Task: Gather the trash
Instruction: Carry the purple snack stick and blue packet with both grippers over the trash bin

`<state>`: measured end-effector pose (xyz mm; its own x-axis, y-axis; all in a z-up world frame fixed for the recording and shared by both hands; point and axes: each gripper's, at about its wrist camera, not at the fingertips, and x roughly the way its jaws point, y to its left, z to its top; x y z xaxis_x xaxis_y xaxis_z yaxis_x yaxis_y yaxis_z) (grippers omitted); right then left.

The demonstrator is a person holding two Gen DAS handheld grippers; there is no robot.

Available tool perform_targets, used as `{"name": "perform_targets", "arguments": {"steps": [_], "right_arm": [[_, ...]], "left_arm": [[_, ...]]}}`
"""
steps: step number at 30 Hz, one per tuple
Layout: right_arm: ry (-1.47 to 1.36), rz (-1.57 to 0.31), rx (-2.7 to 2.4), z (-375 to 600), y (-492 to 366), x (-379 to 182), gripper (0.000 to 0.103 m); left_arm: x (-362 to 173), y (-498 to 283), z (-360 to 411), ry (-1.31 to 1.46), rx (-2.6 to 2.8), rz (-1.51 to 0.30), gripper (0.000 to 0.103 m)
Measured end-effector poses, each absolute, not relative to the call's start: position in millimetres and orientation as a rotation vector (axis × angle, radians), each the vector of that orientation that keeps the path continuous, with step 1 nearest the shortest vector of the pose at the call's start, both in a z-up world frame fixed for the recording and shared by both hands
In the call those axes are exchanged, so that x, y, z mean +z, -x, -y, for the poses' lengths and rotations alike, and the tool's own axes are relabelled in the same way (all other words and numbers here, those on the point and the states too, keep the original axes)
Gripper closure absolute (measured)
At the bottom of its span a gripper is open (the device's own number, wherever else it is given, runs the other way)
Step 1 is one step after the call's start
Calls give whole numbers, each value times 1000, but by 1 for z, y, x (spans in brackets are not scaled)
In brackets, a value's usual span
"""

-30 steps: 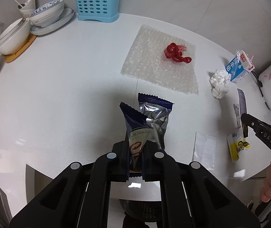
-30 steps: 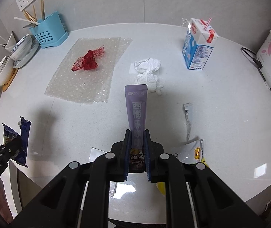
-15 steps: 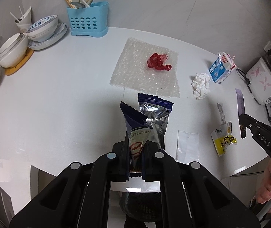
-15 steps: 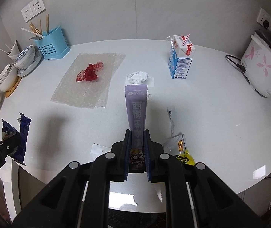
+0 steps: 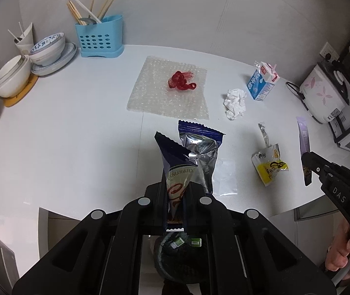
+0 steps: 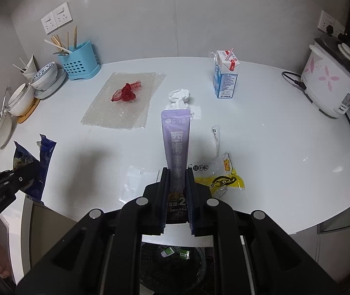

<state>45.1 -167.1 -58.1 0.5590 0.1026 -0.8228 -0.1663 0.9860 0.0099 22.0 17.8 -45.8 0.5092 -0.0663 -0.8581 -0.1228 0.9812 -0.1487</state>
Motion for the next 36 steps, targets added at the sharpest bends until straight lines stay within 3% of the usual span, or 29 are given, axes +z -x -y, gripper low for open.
{"name": "perform_targets", "arguments": {"steps": [22,36], "right_arm": [[86,-967,194,183,37,-70,90],[119,-997,256,179,73,-99,90]], "left_arm": [[-52,54,10,190,-59,-1037,96],[-97,94,25,157,-81,-1087,96]]}}
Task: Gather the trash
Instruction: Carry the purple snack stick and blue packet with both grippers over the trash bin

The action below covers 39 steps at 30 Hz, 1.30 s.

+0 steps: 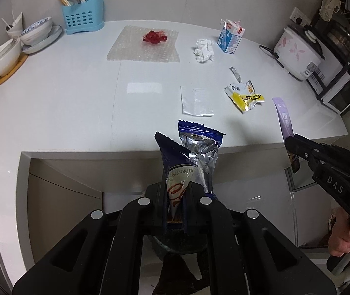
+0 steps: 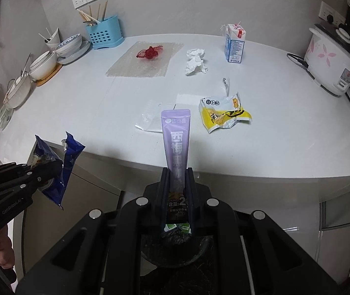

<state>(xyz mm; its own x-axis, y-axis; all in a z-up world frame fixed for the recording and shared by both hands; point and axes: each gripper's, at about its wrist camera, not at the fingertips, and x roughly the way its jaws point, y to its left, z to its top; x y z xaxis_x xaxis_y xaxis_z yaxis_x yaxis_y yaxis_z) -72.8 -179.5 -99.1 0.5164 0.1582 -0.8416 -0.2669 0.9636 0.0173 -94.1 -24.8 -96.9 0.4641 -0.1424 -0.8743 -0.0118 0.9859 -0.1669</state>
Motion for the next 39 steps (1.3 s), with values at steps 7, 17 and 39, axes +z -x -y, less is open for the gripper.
{"name": "perform_targets", "arguments": {"steps": [7,17,39], "right_arm": [[123,-1026,296,178,91,-126,91],[140,-1066,290,179,100,-170,90],[132,-1168,303,193,99,-274,90]], "left_arm": [[-123,107,28,152,-89,-1105,96],[-163,112,39,153,-112,-1119,96],[-262,116,51,160,-124,-1185,96]]}}
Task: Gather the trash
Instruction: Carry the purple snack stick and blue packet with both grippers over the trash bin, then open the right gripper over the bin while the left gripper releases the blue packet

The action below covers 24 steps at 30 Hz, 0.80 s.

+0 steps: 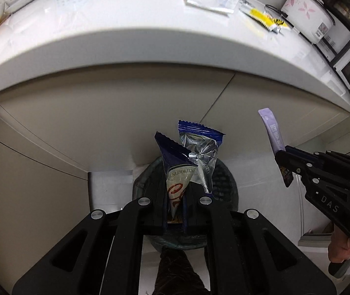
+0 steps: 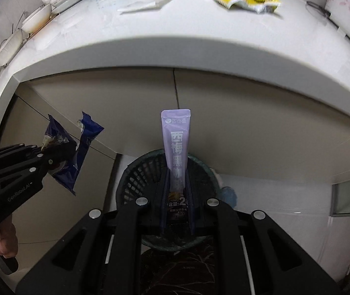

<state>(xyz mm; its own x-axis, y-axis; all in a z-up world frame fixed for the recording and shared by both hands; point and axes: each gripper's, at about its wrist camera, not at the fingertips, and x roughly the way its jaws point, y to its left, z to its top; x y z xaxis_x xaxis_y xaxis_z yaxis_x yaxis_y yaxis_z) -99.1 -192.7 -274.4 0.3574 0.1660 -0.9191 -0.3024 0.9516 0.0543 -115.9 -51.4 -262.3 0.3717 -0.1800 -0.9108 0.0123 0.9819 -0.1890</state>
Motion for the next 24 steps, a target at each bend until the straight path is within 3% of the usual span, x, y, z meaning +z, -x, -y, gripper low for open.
{"name": "perform_targets", "arguments": {"steps": [16,24], "right_arm": [[159,-1279,318,180,98,-344,86],[153,-1267,321,179,97,-342,58]], "left_arm": [[-283,122,48,167,-110,-1241,96],[-291,118,52,156,-109,-1274,96]]}}
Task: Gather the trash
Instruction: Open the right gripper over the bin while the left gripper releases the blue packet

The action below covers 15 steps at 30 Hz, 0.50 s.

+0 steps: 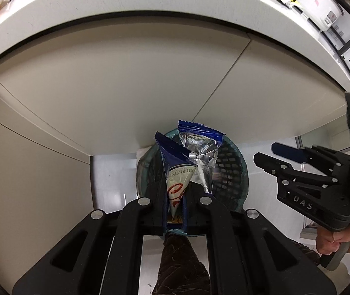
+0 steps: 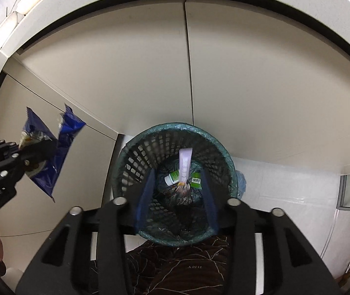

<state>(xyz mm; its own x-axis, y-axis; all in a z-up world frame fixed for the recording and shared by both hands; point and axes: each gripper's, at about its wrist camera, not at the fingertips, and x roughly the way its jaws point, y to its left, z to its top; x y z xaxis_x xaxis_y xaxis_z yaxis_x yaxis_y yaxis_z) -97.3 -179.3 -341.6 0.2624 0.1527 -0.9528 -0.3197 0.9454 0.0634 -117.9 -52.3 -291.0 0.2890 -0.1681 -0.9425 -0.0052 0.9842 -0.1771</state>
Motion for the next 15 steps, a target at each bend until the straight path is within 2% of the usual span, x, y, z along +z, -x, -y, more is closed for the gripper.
{"name": "perform_targets", "arguments": {"steps": [1,3,6,15], "right_arm": [[154,-1263,319,181,98,-341,55],[157,-1250,306,183,98,-338,40],[147,-1217,280,192,98,-335,26],[131,-1192,191,229,96,-329,16]], "left_arm": [[-291,117,54,154,-111,-1276,96],[-294,114,57,149,-117,-1283,96],[-299,112,61,146,-129,-1292,96],[-317,104,82,113,-190,-1326,96]]}}
